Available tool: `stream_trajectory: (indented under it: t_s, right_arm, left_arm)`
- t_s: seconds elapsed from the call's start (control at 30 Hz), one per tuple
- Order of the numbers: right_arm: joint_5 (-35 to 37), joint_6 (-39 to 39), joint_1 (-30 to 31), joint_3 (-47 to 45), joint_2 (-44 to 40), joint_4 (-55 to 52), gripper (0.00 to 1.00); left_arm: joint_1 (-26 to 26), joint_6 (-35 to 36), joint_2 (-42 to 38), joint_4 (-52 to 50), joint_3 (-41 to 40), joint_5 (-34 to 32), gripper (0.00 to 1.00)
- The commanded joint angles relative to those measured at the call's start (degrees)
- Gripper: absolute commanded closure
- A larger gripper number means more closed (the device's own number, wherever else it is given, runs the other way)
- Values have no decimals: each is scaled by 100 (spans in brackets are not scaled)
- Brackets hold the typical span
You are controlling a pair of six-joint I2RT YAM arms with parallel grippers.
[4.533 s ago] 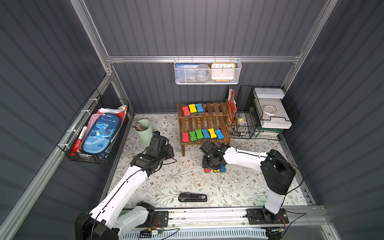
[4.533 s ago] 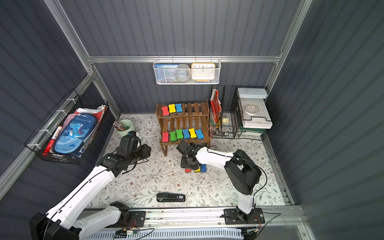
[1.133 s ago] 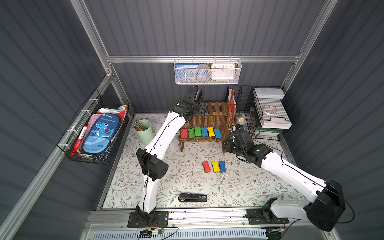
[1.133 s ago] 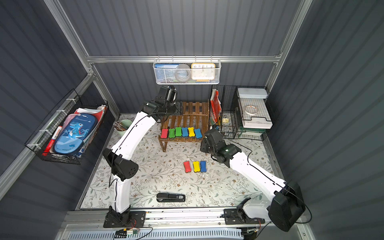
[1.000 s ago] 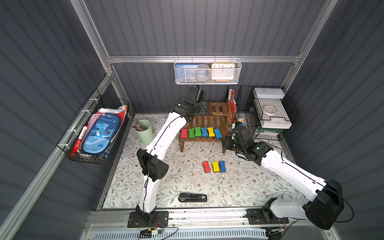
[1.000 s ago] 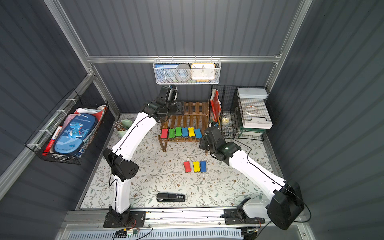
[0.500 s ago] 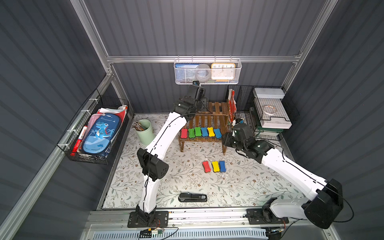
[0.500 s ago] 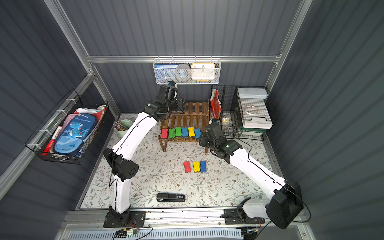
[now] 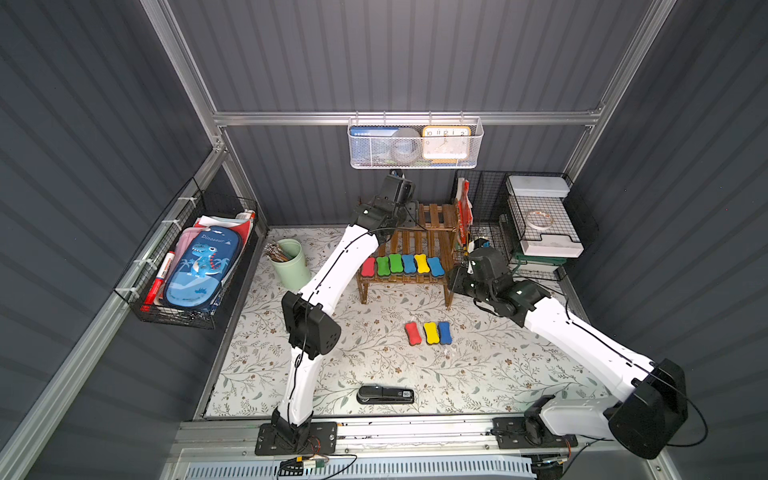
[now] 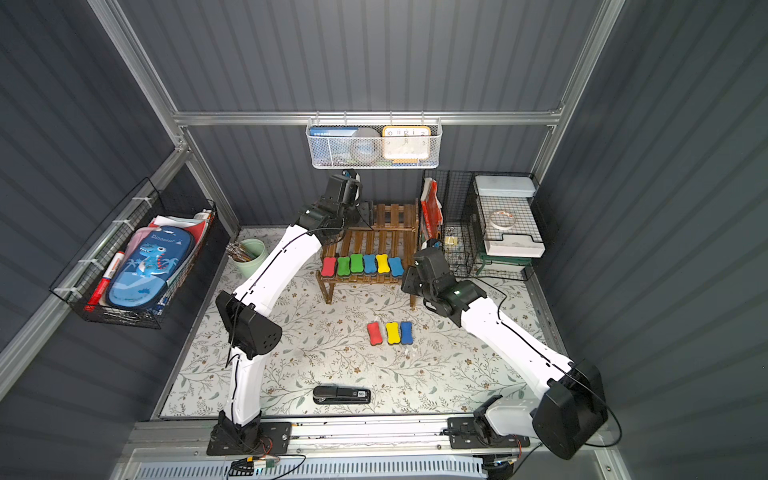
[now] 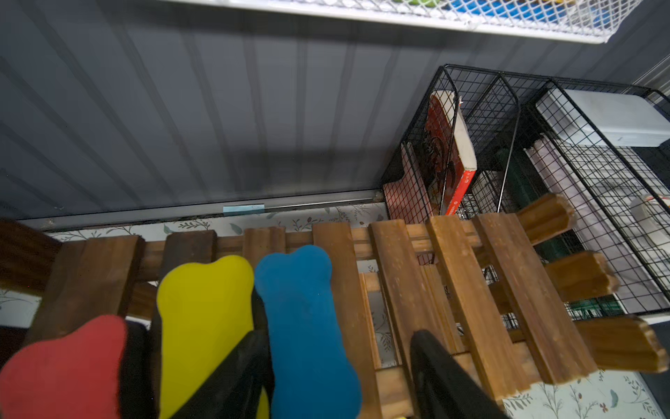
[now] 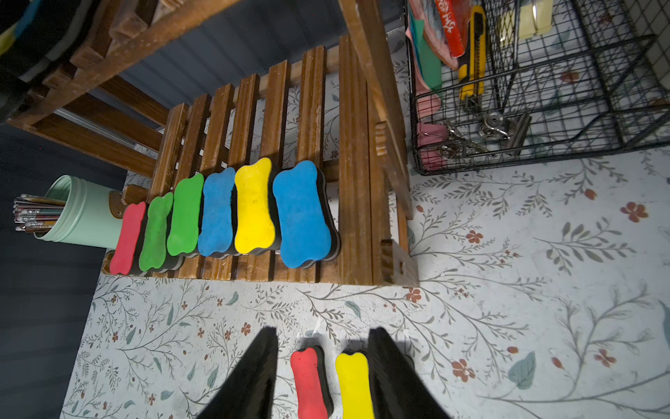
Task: Remove the whiteboard erasers from the shelf
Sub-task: Pick up the whiteboard eraser from the shelf.
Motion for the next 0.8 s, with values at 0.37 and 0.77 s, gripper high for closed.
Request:
stream_trajectory:
  t_s: [0.37,0.77]
  right_arm:
    - [-61,25,-53,-81,-98,-8,55]
    - [-88,17,-80,-79,-142,-31,55]
  left_arm:
    - [-71,177,173,-398,239,-462,34]
    - [-521,610,-346,260,-201,-1108,34]
